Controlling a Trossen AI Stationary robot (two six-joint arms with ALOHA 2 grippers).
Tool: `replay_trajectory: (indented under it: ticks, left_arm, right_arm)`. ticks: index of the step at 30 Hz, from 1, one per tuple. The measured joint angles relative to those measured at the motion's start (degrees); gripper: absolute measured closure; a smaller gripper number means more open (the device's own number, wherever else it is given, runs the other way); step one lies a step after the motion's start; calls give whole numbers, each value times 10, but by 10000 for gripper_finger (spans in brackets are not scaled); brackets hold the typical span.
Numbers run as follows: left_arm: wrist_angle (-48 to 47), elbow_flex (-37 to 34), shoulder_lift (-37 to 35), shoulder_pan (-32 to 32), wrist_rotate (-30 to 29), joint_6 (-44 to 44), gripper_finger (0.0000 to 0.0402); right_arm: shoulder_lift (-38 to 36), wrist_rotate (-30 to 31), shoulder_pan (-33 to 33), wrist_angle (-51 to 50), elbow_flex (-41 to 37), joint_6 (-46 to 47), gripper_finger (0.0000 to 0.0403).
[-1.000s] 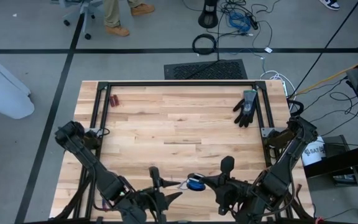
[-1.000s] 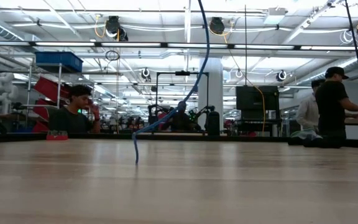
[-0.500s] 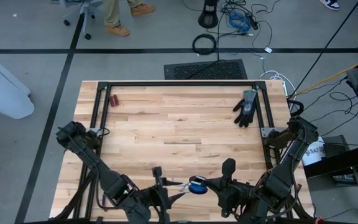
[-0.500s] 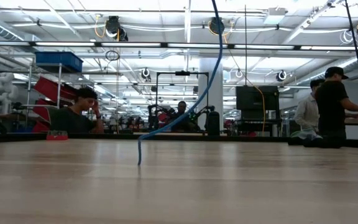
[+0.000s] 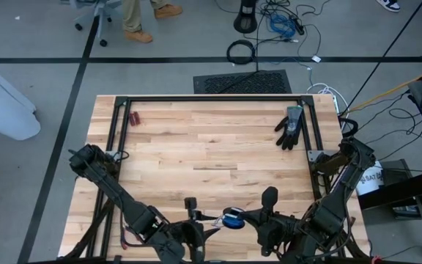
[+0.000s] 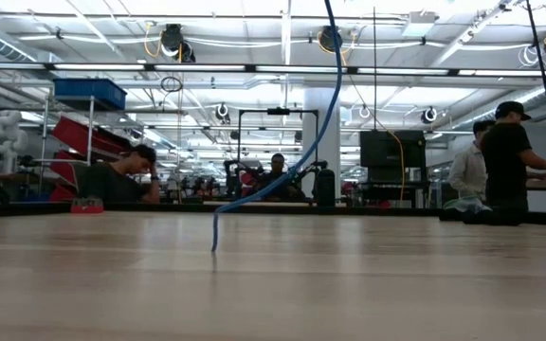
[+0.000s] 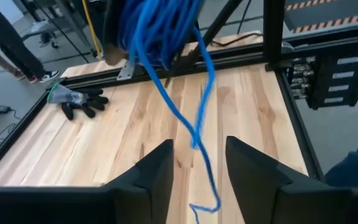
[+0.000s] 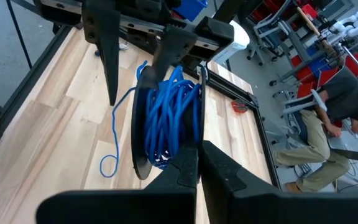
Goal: Coil cords
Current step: Uncoil the blue wire from the spool
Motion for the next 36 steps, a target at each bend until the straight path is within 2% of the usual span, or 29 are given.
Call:
replay_trajectory:
  ticks: [4,10,16,23,29,36]
  left_arm:
    - [-14,0,0,-1,0,0,303]
    - [-14,0,-1,-1,-2,16,391]
    - [-18,0,-9,-6,-3,12,391]
    - [-20,0,-42,-41,-34,-17,398]
    - [46,0,-46,-57,-54,18,399]
    - [148,0,-30,-26,-45,78,399]
  right_arm:
    - [0,0,0,0,0,-1,403]
    - [0,0,0,0,0,-1,403]
    - [0,-1,0,-1,0,-1,403]
    - [0,3,-2,-8,0,17,403]
    - [1,55,-16,-8,0,43,403]
    - [1,129,-20,30,0,44,403]
